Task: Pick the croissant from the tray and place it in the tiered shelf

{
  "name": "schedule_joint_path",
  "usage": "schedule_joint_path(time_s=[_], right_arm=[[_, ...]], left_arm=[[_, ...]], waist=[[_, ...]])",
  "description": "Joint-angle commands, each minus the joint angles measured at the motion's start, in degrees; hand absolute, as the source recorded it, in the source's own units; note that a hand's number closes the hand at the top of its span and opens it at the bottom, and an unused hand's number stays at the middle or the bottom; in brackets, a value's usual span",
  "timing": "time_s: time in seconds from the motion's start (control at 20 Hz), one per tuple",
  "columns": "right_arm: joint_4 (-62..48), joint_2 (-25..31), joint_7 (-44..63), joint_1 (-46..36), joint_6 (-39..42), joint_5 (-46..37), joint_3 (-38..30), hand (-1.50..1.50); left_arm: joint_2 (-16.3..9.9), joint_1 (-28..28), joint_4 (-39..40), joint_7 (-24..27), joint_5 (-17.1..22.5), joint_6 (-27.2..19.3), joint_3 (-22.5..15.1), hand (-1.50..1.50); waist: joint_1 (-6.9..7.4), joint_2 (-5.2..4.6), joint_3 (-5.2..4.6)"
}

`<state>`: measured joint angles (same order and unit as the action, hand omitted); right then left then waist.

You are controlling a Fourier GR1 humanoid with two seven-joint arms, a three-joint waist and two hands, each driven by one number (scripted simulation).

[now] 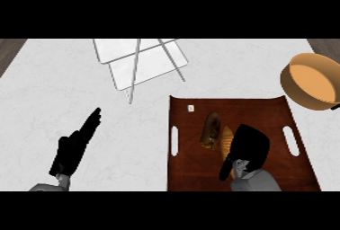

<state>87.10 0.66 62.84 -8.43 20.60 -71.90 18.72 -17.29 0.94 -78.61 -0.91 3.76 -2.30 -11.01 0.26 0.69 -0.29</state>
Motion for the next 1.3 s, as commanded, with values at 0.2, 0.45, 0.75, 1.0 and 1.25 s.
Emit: schedule_joint_path(time_s=[0.2, 0.45, 0.75, 1.0, 1.25], right_arm=[[-7.41, 0.39, -0.01, -1.22, -2.29, -4.50, -1.58, 1.50], [-6.36, -0.48, 2.26, -0.28, -3.56, -10.58, 1.53, 1.50], [-0.01, -0.65, -4.07, -7.22, 1.89, -4.99, 4.09, 1.50], [2.83, 1.31, -29.11, -11.65, 2.70, 8.87, 1.20, 1.50], [10.96, 2.83, -28.12, -20.16, 9.50, 12.10, -5.66, 1.50]], left_arm=[[0.62, -2.06, 0.28, -0.10, -1.01, 0.72, 0.98, 0.00], [1.55, -0.23, -0.69, -2.03, -1.33, 1.20, 0.70, 0.00], [2.84, 1.16, 1.19, -1.74, -2.04, 1.63, 2.12, 0.00], [1.50, 1.52, -1.40, -4.30, -1.46, 1.75, 2.23, 0.00], [2.41, -2.65, 1.05, 1.70, -3.46, 1.64, 1.62, 0.00]], waist=[[0.02, -0.72, 0.29], [-0.17, -0.67, 0.28], [-0.17, -0.69, 0.27], [0.45, -0.88, 0.38], [-0.09, -0.60, 0.26]])
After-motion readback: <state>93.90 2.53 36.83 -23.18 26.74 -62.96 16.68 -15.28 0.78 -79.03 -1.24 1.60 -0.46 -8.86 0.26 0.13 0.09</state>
